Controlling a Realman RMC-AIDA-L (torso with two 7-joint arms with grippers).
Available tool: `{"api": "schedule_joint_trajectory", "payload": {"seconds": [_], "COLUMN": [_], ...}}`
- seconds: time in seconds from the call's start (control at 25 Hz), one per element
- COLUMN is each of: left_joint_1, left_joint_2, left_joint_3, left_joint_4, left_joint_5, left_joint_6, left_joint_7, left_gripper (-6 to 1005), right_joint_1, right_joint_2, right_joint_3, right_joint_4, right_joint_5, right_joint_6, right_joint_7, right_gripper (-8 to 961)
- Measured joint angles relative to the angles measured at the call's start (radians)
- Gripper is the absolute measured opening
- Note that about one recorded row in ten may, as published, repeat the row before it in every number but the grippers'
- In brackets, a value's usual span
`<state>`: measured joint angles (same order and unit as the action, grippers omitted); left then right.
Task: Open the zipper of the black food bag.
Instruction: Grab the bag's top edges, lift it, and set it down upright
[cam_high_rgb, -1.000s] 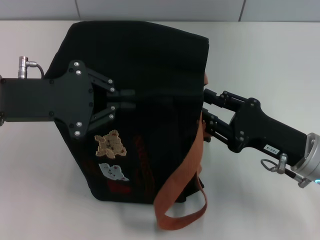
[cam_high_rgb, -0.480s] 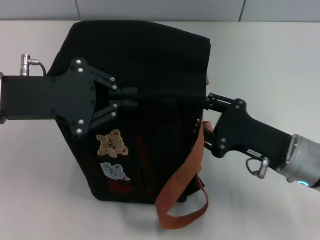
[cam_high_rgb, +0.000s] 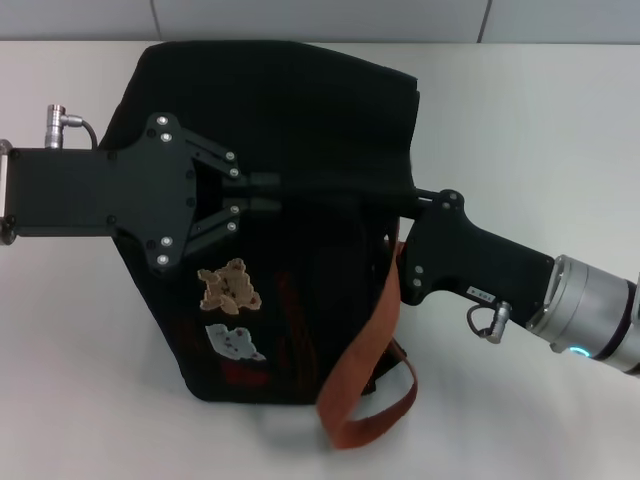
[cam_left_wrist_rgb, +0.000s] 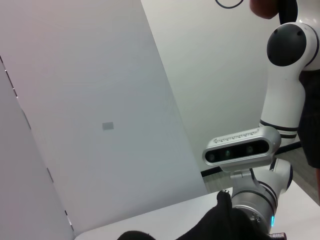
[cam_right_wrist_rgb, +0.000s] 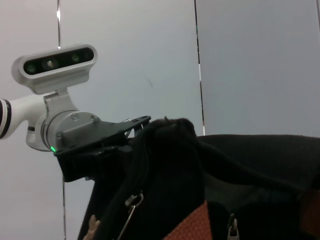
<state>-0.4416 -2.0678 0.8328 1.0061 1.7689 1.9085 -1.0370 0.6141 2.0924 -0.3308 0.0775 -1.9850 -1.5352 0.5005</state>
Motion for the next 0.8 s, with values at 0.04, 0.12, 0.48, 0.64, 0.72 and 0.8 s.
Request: {"api": "schedule_joint_trajectory", "payload": {"seconds": [0.04,0.12,0.48,0.64,0.72,0.8], "left_joint_1": [-0.001,-0.001,-0.001,-0.001,-0.002,-0.002], "left_joint_2": [0.000,0.000,-0.001,-0.001,-0.001,-0.001], "left_joint_3": [0.000,0.000,0.000,0.000,0.000,0.000], "left_joint_4": [-0.001,-0.001,-0.003,-0.016,-0.022,-0.024], "left_joint_5": [0.000,0.000,-0.001,-0.001,-0.001,0.000], "left_joint_6": [0.001,0.002,0.003,0.003,0.002,0.001], "left_joint_7": [0.000,0.000,0.000,0.005,0.008,0.008], "left_gripper": [89,89,89,88,88,88], "right_joint_1": [0.000,0.000,-0.014,-0.018,-0.021,-0.025], "right_joint_2": [0.000,0.000,0.000,0.000,0.000,0.000], "right_joint_3": [0.002,0.004,0.044,0.046,0.050,0.058], "right_joint_4": [0.000,0.001,0.003,0.029,0.041,0.051], "right_joint_5": [0.002,0.005,0.010,0.011,0.011,0.011], "right_joint_6": [0.004,0.010,0.036,0.039,0.038,0.033], "right_joint_7": [0.000,0.000,-0.053,-0.123,-0.150,-0.173], "right_gripper": [433,382,156,143,143,144]}}
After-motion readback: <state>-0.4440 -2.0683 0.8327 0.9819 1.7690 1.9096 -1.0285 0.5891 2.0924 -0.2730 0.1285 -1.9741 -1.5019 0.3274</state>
